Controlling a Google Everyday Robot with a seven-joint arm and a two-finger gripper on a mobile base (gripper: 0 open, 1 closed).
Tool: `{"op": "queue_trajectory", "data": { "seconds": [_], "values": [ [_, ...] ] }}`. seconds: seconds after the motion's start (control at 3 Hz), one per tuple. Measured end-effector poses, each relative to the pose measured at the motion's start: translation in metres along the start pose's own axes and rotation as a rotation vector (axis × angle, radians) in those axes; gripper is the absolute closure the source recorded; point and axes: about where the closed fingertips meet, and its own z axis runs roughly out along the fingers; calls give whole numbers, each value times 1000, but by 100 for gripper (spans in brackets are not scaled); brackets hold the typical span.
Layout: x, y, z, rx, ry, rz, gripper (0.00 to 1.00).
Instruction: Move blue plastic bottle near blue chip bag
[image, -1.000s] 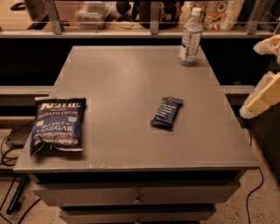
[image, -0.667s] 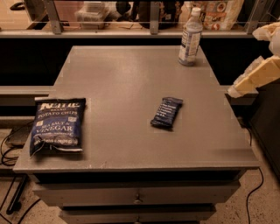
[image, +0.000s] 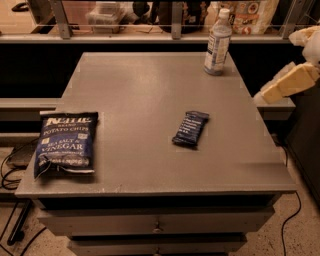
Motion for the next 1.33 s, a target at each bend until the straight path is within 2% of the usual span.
{"op": "queue_trajectory", "data": {
  "seconds": [0.33, 0.67, 1.0, 1.33],
  "values": [
    [-13, -27, 27, 73, -90, 68, 0],
    [-16, -58, 58, 140, -176, 156, 0],
    [-15, -84, 92, 170, -233, 222, 0],
    [-10, -107, 128, 172, -275, 290, 0]
  ]
}}
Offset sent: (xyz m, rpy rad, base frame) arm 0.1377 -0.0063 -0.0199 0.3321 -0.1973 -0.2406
